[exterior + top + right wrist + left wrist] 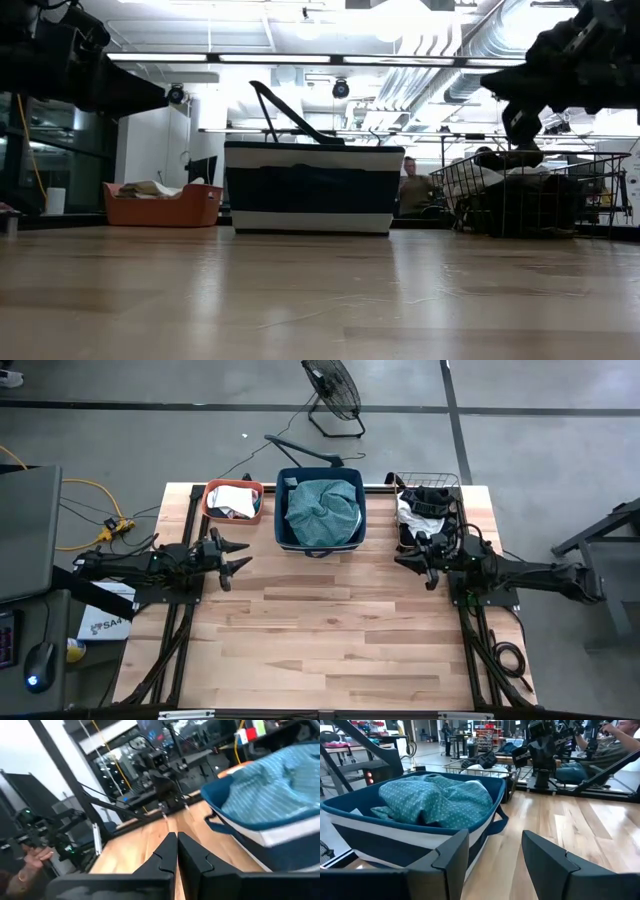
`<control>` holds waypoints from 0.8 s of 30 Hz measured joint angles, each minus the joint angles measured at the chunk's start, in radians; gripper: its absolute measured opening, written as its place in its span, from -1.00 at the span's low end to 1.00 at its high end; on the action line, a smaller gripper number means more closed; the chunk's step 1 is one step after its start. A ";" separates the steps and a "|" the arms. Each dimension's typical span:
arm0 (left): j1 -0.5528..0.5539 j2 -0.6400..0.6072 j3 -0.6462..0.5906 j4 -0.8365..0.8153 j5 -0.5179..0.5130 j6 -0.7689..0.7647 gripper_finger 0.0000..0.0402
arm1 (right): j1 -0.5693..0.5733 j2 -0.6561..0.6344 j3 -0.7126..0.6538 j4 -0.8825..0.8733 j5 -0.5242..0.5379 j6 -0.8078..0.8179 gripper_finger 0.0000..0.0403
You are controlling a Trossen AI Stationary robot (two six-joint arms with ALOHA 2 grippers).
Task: Pick & Place Cloths
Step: Return to Home Position
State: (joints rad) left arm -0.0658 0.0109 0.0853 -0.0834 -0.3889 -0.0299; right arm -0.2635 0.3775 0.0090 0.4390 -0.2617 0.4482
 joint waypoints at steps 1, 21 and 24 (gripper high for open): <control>0.000 0.000 0.000 -0.001 0.000 0.000 -0.11 | -0.005 -0.016 0.000 -0.027 0.000 0.000 -0.98; 0.000 0.000 0.004 -0.032 0.004 -0.001 -0.11 | -0.027 -0.198 -0.001 -0.344 -0.025 -0.104 -0.98; 0.000 0.000 0.004 -0.032 0.004 -0.001 -0.11 | -0.027 -0.198 -0.001 -0.341 -0.018 -0.095 -0.98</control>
State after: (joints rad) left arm -0.0658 0.0109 0.0895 -0.1150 -0.3847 -0.0311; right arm -0.2901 0.1795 0.0078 0.0985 -0.2794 0.3535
